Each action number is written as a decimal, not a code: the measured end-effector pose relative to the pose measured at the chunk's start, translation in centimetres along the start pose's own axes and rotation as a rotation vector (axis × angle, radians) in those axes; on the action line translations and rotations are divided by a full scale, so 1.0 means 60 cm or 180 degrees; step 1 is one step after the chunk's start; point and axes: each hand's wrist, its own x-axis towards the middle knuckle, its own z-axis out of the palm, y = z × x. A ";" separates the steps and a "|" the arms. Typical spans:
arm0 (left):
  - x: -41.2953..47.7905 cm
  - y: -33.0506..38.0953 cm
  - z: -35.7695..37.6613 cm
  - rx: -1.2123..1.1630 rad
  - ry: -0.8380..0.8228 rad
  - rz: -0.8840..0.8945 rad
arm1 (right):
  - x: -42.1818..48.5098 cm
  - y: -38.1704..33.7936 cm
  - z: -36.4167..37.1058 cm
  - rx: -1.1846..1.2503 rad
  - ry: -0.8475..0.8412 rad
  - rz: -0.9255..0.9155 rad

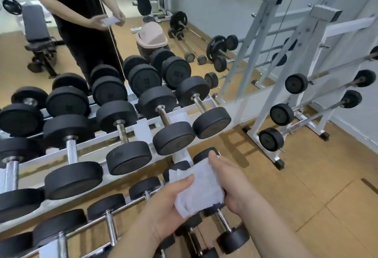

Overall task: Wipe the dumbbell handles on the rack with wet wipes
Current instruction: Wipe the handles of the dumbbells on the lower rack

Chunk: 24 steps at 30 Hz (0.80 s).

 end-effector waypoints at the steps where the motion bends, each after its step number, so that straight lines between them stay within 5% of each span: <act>1: 0.014 0.014 -0.006 0.0083 -0.0043 -0.0022 | 0.017 -0.009 0.016 -0.0075 0.0007 -0.0020; 8: 0.121 0.211 -0.130 0.0010 0.0135 -0.0224 | 0.157 -0.048 0.185 -0.0648 0.0145 -0.0261; 12: 0.144 0.279 -0.156 -0.0121 -0.0189 -0.0551 | 0.217 -0.066 0.250 -0.0810 0.0003 -0.0569; 24: 0.245 0.314 -0.091 -0.0128 0.0525 0.0354 | 0.349 -0.135 0.196 -0.1314 -0.0296 -0.0500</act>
